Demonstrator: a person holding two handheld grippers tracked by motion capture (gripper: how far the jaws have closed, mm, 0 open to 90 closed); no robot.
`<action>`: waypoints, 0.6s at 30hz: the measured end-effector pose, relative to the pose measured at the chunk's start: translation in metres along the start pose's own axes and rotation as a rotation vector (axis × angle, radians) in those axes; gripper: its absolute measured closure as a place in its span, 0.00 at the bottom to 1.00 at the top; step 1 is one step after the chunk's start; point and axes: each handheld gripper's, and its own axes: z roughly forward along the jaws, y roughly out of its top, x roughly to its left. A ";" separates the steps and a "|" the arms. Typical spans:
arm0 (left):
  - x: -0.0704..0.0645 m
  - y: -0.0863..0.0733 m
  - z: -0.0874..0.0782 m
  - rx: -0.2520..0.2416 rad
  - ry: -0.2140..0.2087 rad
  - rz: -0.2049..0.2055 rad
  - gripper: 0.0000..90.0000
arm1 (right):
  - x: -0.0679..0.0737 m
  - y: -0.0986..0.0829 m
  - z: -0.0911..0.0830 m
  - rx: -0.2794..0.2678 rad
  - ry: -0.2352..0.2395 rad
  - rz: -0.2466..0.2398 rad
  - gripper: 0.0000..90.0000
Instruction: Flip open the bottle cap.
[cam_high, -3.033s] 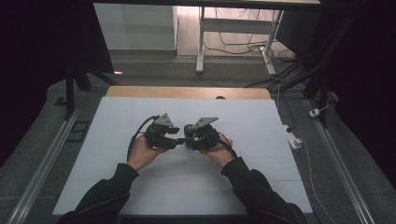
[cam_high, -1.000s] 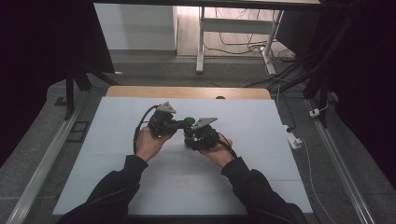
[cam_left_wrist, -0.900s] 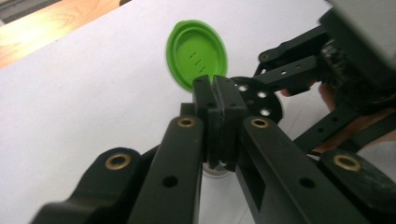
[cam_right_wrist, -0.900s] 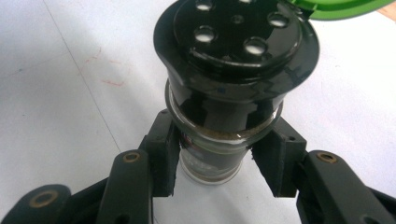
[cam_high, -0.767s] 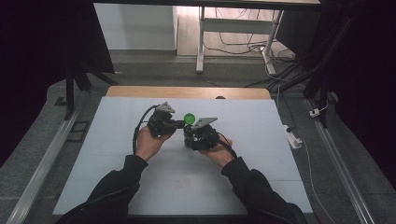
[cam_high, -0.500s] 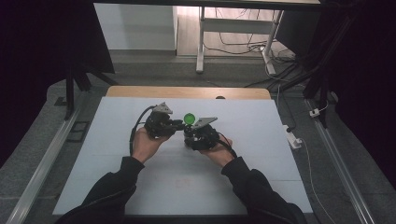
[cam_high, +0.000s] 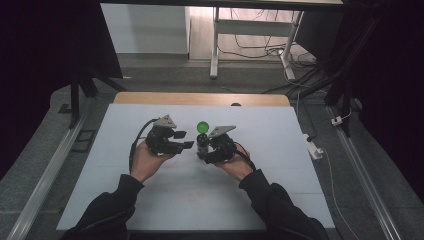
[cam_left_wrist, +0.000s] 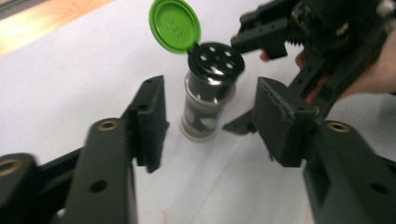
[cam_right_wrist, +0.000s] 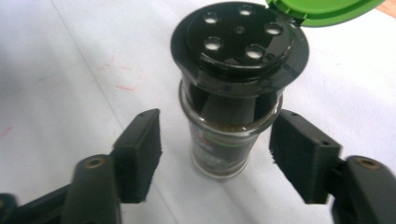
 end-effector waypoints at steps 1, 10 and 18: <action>-0.001 -0.002 -0.002 -0.001 0.003 -0.004 0.46 | 0.000 0.000 -0.002 -0.007 -0.002 0.002 0.33; -0.008 -0.019 -0.016 0.025 -0.015 -0.023 0.24 | 0.000 -0.004 -0.018 0.002 0.026 0.065 0.23; -0.015 -0.033 -0.028 0.053 -0.016 -0.038 0.15 | 0.005 -0.010 -0.030 0.037 0.058 0.080 0.19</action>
